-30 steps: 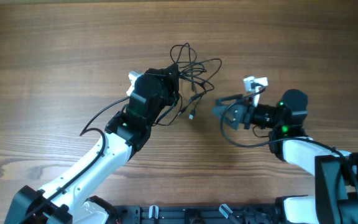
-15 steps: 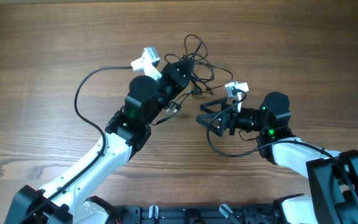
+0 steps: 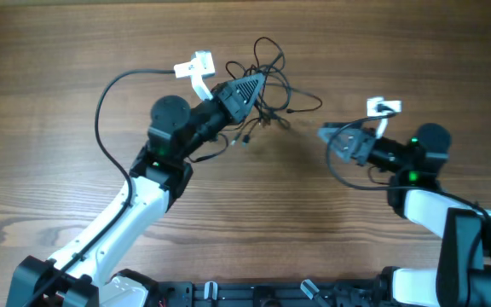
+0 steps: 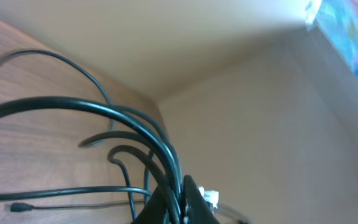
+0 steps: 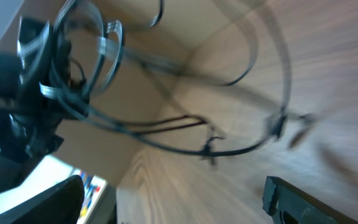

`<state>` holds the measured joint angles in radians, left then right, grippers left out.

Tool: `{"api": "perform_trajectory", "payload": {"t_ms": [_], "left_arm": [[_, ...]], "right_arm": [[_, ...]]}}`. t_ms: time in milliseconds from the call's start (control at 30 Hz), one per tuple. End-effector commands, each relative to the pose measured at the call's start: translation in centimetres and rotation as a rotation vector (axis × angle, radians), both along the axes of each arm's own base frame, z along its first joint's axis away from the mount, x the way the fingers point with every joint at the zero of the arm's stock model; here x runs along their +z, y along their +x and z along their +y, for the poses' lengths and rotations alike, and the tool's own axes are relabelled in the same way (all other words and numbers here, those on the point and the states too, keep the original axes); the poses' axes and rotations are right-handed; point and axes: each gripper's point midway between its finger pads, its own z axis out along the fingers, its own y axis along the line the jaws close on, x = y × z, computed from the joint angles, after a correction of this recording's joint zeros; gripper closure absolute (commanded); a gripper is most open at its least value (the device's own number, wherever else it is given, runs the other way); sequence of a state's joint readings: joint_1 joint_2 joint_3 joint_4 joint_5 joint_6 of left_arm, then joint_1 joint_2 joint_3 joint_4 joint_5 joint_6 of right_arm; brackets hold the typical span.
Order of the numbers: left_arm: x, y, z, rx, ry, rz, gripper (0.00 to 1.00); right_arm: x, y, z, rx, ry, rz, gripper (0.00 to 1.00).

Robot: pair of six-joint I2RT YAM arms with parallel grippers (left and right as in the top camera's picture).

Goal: Untangle cables

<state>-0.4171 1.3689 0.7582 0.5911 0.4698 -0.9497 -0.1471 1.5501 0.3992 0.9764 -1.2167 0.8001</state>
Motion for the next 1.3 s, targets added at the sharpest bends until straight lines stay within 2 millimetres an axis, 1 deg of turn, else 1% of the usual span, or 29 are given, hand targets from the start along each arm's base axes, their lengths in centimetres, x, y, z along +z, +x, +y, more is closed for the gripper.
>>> {"api": "perform_trajectory", "payload": {"t_ms": [0, 100, 167, 233, 300, 333, 367, 400, 433, 500, 600, 767, 800, 867, 933, 967, 1000, 1067, 1167, 1267], "left_arm": [[0.6, -4.2, -1.7, -0.319, 0.072, -0.157, 0.96], [0.8, -6.5, -2.5, -0.457, 0.087, -0.231, 0.96], [0.8, -7.8, -2.7, -0.532, 0.091, -0.261, 0.96], [0.8, -8.3, -2.8, -0.558, 0.09, -0.267, 0.96], [0.8, -8.8, -2.9, -0.589, 0.093, -0.288, 0.96], [0.8, -9.5, -3.0, -0.624, 0.101, -0.326, 0.96], [0.8, -10.2, -3.0, -0.663, 0.112, -0.373, 0.96], [0.6, -11.0, -3.0, -0.71, 0.124, -0.424, 0.96], [0.4, -11.4, -3.0, -0.734, 0.13, -0.444, 0.96], [-0.2, -11.7, -3.0, -0.753, 0.141, -0.447, 0.96], [-0.7, -11.7, -3.0, -0.756, 0.155, -0.449, 0.96], [-0.7, -11.7, -3.0, -0.754, 0.155, -0.45, 0.96], [-0.7, -11.7, -3.0, -0.751, 0.156, -0.449, 0.96], [-0.6, -11.7, -3.0, -0.751, 0.156, -0.452, 0.96], [-0.5, -11.4, -3.0, -0.738, 0.156, -0.446, 0.96], [-0.5, -11.0, -3.0, -0.713, 0.156, -0.425, 0.96], [-0.5, -10.6, -3.0, -0.694, 0.157, -0.414, 0.96], [-0.2, -10.6, -3.0, -0.687, 0.154, -0.421, 0.96], [0.0, -10.8, -3.3, -0.696, 0.134, -0.388, 0.96], [0.0, -11.5, -3.8, -0.724, 0.123, -0.372, 0.96]], "right_arm": [[0.4, 0.0, -1.3, -0.012, 0.011, -0.001, 0.06], [0.3, 0.4, -1.3, -0.038, 0.005, -0.003, 0.06], [0.2, 1.4, -1.9, -0.106, -0.005, -0.003, 0.06], [0.1, 2.2, -2.5, -0.161, -0.004, 0.008, 0.05], [0.4, 2.3, -2.5, -0.167, 0.011, 0.016, 0.05], [0.5, 2.3, -2.5, -0.168, 0.014, 0.016, 0.07], [0.5, 2.4, -2.8, -0.182, 0.013, 0.014, 0.08], [0.5, 2.9, -3.4, -0.218, 0.009, 0.013, 0.08], [0.6, 3.2, -4.1, -0.247, 0.007, 0.004, 0.08], [1.5, 3.6, -5.3, -0.284, 0.002, -0.047, 0.07], [1.8, 3.8, -5.8, -0.296, -0.013, -0.079, 0.06], [1.2, 3.5, -5.2, -0.258, -0.111, -0.187, 0.06], [0.9, 3.4, -5.2, -0.256, -0.109, -0.168, 0.08], [0.3, 3.1, -5.0, -0.236, -0.103, -0.134, 0.08], [-0.3, 2.3, -4.3, -0.173, -0.118, -0.142, 0.09], [-0.6, 1.9, -4.1, -0.15, -0.116, -0.13, 0.09], [-1.0, 1.8, -4.0, -0.149, -0.111, -0.102, 0.09], [-1.3, 1.8, -3.8, -0.148, -0.115, -0.088, 0.09], [-1.5, 2.1, -2.6, -0.151, -0.135, -0.096, 0.06], [-1.3, 2.0, -0.3, -0.117, -0.146, -0.12, 0.05]]}}
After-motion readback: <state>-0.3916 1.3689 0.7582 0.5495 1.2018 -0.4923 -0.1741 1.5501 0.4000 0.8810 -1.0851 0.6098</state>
